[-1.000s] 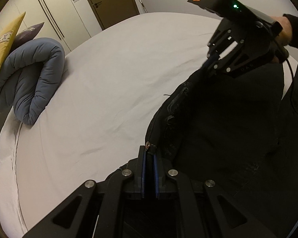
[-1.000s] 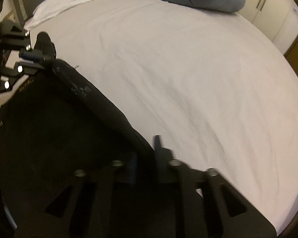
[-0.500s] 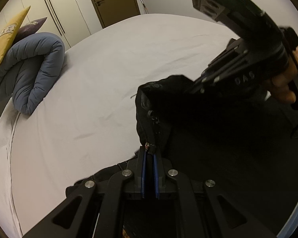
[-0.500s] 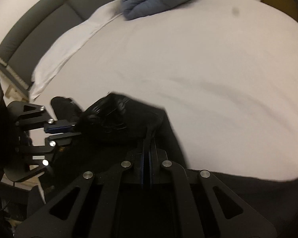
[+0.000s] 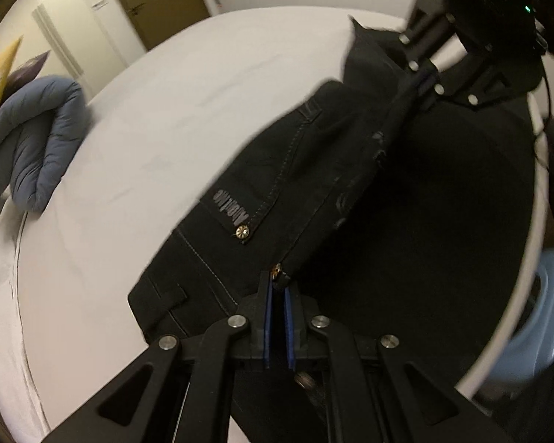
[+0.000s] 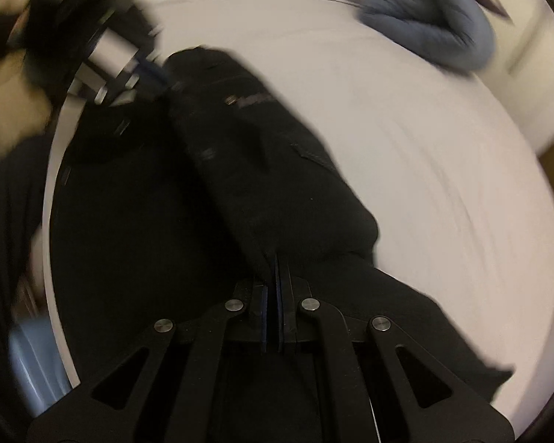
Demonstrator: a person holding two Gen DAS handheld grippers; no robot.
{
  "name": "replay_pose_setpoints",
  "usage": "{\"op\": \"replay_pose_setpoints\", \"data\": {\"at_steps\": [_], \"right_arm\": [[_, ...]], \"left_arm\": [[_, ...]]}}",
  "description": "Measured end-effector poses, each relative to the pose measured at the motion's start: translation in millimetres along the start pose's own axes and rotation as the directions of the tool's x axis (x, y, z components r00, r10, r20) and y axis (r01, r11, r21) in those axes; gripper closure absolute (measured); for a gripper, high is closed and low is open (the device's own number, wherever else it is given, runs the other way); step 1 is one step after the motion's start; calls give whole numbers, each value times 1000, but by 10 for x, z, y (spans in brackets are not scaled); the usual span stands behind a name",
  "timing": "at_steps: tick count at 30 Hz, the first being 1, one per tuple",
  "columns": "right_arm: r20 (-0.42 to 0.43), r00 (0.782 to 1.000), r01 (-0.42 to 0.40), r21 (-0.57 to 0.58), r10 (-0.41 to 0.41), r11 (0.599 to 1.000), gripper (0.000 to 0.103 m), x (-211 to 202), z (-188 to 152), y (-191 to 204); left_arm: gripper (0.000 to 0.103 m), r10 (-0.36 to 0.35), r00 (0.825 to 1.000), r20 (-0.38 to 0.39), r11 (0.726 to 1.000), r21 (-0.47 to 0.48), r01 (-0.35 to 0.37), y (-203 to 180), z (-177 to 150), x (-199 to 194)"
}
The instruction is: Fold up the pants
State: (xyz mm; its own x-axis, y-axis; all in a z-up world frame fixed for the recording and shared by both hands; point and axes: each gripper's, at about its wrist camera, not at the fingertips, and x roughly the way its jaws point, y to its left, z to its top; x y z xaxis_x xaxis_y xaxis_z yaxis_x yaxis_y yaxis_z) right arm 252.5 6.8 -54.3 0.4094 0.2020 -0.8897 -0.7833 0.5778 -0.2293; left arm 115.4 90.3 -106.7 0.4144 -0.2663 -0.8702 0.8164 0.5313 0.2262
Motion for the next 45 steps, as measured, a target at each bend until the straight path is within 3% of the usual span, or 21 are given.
{"op": "replay_pose_setpoints", "data": {"at_steps": [2, 5, 15, 22, 27, 38, 45], "right_arm": [[-40, 997, 56, -158, -63, 986, 101, -1, -55, 337], [-58, 991, 98, -302, -120, 948, 101, 57, -80, 747], [-69, 980, 127, -510, -188, 851, 101, 327, -356, 1733], [-56, 966, 185, -531, -252, 827, 101, 240, -488, 2005], [-72, 965, 186, -491, -252, 851, 101, 201, -521, 2067], [-72, 958, 209, -494, -279, 844, 101, 133, -809, 2389], [-79, 952, 229, -455, -295, 861, 100, 347, -808, 2377]], "left_arm": [[98, -5, 1000, -18, 999, 32, 6, -140, -92, -9], [98, -13, 999, -34, 998, 69, 15, -285, -229, -36], [98, -55, 994, -94, 985, 156, 70, -580, -494, -1], [98, -78, 993, -87, 978, 186, 93, -817, -558, -137], [98, -88, 992, -95, 970, 218, 107, -911, -591, -121], [98, -80, 991, -106, 968, 228, 103, -946, -677, -92], [93, -79, 992, -99, 986, 142, 93, -812, -719, -103]]}}
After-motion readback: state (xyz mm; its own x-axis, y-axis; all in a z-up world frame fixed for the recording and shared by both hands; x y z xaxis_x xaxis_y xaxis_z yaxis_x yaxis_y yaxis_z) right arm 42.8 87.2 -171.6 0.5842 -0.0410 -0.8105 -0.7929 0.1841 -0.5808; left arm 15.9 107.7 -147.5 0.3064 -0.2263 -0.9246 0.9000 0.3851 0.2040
